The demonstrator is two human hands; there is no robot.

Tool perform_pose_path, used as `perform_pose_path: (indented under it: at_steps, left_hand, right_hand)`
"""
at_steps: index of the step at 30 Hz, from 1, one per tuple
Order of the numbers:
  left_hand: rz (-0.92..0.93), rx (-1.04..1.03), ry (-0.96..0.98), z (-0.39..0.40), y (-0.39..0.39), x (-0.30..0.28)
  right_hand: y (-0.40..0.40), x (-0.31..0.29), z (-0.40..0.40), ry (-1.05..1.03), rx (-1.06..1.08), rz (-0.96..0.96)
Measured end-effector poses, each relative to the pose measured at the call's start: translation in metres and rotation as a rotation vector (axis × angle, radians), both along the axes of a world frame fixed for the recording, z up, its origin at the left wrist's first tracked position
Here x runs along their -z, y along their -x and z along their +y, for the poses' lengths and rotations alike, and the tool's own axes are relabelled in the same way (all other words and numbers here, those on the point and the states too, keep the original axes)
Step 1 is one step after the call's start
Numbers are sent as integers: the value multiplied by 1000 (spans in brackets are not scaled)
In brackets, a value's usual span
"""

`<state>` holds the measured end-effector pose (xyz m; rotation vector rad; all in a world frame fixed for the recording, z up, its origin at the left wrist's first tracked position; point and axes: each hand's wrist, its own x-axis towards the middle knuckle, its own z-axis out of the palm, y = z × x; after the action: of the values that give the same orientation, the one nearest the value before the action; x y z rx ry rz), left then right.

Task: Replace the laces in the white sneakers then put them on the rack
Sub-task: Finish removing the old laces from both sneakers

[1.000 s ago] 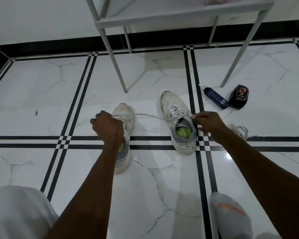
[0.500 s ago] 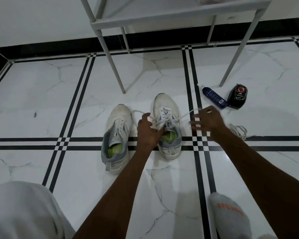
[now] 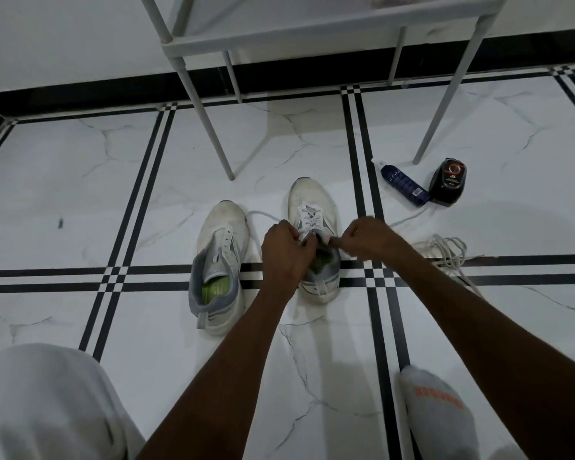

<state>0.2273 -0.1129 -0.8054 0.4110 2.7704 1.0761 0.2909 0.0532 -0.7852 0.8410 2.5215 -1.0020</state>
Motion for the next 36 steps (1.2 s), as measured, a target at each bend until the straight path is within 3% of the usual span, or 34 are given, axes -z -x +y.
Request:
perform_pose_path:
  at_steps: [2,5,10,13,18,22,23,27,33,36]
  left_hand:
    - [33,37,71,2,3,1]
    - [57,85,183,1,7,6]
    - [66,68,193,4,9,3]
    - [41,111,177,2,9,7]
    - [-23,69,20,-17,15,15]
    - [-196,26,-126,-31,22,17]
    - [-197,25,-136,-31,22,17]
    - [-129,53,-161,-24,15,17]
    - [-67,-3,-175,-20,7,17]
    - [-34,22,-183,-16,4,13]
  right_hand:
    - [1,5,-10,40,-31,-41]
    - [4,15,-27,-44,41,101]
    - [8,28,-47,-248,101,304]
    - [8,28,-41,-231,52,355]
    - [2,23,-18,-7,14,367]
    - [-3,10,-1,513,171,277]
    - [-3,9,0,549,181,271]
    - [-1,12,-8,323,217,289]
    - [-18,16,-35,-250,217,564]
    - [-18,13,-45,-236,235,448]
